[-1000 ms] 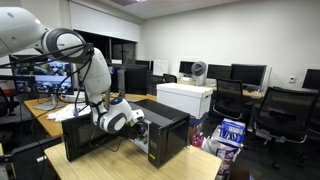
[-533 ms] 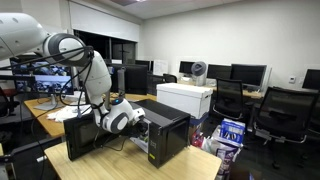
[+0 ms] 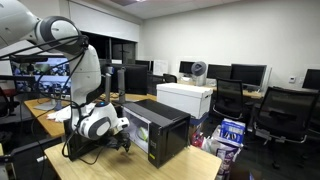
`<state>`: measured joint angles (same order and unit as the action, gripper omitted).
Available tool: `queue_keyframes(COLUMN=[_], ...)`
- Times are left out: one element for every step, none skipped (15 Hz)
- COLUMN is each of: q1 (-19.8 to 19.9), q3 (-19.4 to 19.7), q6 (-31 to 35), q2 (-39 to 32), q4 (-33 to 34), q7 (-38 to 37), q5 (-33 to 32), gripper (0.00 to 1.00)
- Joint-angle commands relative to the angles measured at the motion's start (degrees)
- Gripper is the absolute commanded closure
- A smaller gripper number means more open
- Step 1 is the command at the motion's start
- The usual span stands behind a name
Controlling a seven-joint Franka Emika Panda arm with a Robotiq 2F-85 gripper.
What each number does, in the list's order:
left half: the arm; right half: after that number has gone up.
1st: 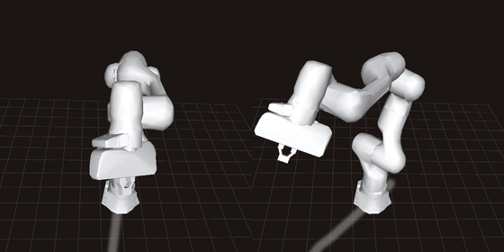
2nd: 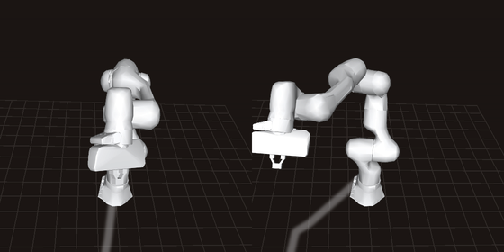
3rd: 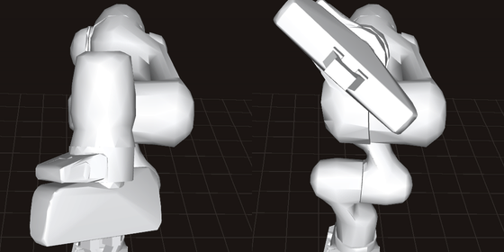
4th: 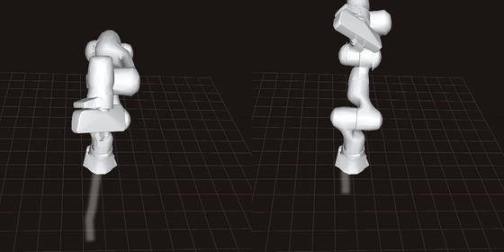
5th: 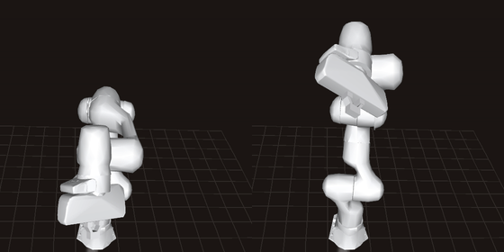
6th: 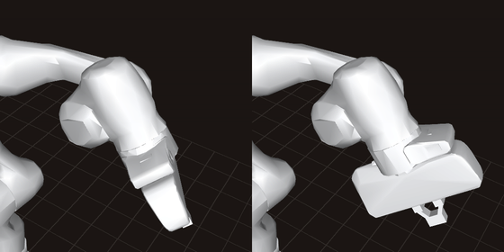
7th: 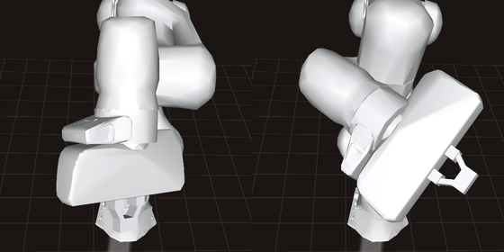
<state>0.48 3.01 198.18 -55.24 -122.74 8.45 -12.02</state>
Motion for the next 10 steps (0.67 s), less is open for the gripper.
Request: queue_keyframes(q1=[0.24,0.38,1.0,0.01,0.07,-0.79,-1.91,-2.1,-3.77,-4.54], q3=[0.09,-0.03,-0.65,0.02,-0.1,0.49,1.36,1.5,2.79,3.47], q6=[-0.66,-0.98,-2.37,-2.68,-3.03,-3.29,-3.31,-3.63,-3.84,-4.23], q2=[9.48,11.37,14.21,16.76,19.18,22.21,24.67,27.28,29.84,32.15], q4=[-12.38,-14.36,-16.78,-18.94,-20.9,-23.12,-24.77,-26.35,-27.78,-28.94], q7=[0.72,0.63,0.84,0.65,0.66,0.69,0.66,0.62,0.57,0.69], q5=[-0.08,0.03,-0.57,0.22,0.21,0.72,1.52,1.86,3.11,3.74], gripper=[0.02,0.0,0.0,0.0,0.0,0.0,0.0,0.0,0.0,0.0])
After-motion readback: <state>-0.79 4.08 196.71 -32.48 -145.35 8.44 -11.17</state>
